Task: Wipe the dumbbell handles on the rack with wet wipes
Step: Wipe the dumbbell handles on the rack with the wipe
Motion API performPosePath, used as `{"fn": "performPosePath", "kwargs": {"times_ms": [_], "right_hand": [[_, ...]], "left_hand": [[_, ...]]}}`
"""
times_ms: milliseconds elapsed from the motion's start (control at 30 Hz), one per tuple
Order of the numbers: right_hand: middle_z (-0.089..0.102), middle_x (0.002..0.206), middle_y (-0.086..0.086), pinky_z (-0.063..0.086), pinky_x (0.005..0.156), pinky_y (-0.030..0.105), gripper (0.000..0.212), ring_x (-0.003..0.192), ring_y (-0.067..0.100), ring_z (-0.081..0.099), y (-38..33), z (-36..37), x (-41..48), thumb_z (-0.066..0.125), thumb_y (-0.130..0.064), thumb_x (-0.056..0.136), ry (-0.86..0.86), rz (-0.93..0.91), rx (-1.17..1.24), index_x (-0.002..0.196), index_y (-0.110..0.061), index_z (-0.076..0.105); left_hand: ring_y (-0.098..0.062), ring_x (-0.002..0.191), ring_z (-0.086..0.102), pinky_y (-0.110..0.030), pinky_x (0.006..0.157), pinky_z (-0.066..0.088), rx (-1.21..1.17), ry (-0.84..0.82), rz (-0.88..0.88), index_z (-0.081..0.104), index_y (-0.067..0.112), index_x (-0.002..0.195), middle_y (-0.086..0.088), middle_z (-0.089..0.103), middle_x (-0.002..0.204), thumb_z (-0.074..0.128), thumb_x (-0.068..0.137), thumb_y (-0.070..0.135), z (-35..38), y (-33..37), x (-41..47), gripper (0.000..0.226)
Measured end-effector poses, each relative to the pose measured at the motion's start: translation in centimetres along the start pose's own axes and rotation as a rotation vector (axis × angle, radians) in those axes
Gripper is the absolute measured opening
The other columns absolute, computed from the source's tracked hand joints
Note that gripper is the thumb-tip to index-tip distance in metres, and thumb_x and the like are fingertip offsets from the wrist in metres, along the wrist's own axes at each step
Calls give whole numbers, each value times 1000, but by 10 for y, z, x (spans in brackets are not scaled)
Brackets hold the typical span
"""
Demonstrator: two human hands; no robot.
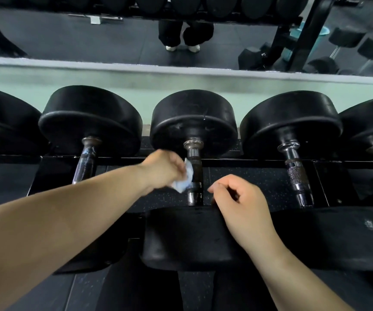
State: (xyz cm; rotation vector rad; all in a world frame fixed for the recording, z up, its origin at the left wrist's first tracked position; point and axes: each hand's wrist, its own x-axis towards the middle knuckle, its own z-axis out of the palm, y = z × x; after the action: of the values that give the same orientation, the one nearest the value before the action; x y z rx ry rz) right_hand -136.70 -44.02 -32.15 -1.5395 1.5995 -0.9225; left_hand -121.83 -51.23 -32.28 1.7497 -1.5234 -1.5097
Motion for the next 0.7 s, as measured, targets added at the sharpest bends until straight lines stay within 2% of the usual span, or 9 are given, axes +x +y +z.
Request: {"fn": "performPosePath", "kwargs": {"times_ms": [67,133,200,267,333,433,533,633,700], "right_hand": [[63,73,-14,39,59,16,18,67,5,55,0,0,0,52,-17,81,-5,1,3,67,-19,62],[62,73,-11,39,59,17,17,69,7,55,0,0,1,51,-18,81,-6,1,2,68,-17,62],[62,74,-12,40,61,18,17,70,8,55,1,1,1,51,-19,81,-7,-6,-4,68,-18,62],[63,75,-13,40,61,18,17,69,7,56,1,1,0,51,-19,81,-14,-9,-10,67,-20,61],[63,75,-14,40,62,17,18,69,6,56,1,1,0,50,-21,80,-24,-5,-14,65,-23,61],[63,75,-16,40,63,17,20,69,5,56,1,1,0,51,-19,80,-14,-12,-10,63,-26,59],[63,75,-15,41,62,16,21,68,6,56,0,1,0,50,-19,80,-17,-14,-1,62,-27,59],[63,74,-13,41,61,18,21,67,7,56,0,1,0,51,-17,81,-15,-18,-3,63,-25,60],[63,76,-14,41,61,15,21,68,6,56,-1,1,0,51,-18,81,-18,-33,-22,64,-26,60]], "left_hand": [[-1,55,56,-10,50,48,-19,115,42,54,15,68,2,56,67,61,81,-4,-5,8,8,24],[-3,60,54,-13,54,49,-14,134,52,54,15,69,4,56,67,62,81,-4,-5,10,12,24],[-1,50,55,-10,46,48,15,28,28,54,13,66,7,58,54,60,79,-10,-3,5,7,28],[0,42,52,-9,43,45,213,-100,34,55,17,56,9,56,42,59,76,-13,3,-8,-3,36],[4,37,49,-8,43,41,325,-120,57,55,19,51,12,53,35,57,75,-12,7,-15,-6,39],[-4,52,55,-16,56,50,177,40,87,56,17,60,7,59,53,59,75,-10,3,-11,4,31],[-7,62,54,-14,57,48,-41,195,90,55,17,67,4,57,66,61,80,-4,1,-1,12,26],[-3,47,54,-9,48,48,-12,71,42,55,10,62,5,56,51,54,79,-11,5,-2,3,27],[-5,46,55,-11,48,49,71,-51,17,56,8,63,2,56,51,50,76,-15,9,-7,-4,28]]}}
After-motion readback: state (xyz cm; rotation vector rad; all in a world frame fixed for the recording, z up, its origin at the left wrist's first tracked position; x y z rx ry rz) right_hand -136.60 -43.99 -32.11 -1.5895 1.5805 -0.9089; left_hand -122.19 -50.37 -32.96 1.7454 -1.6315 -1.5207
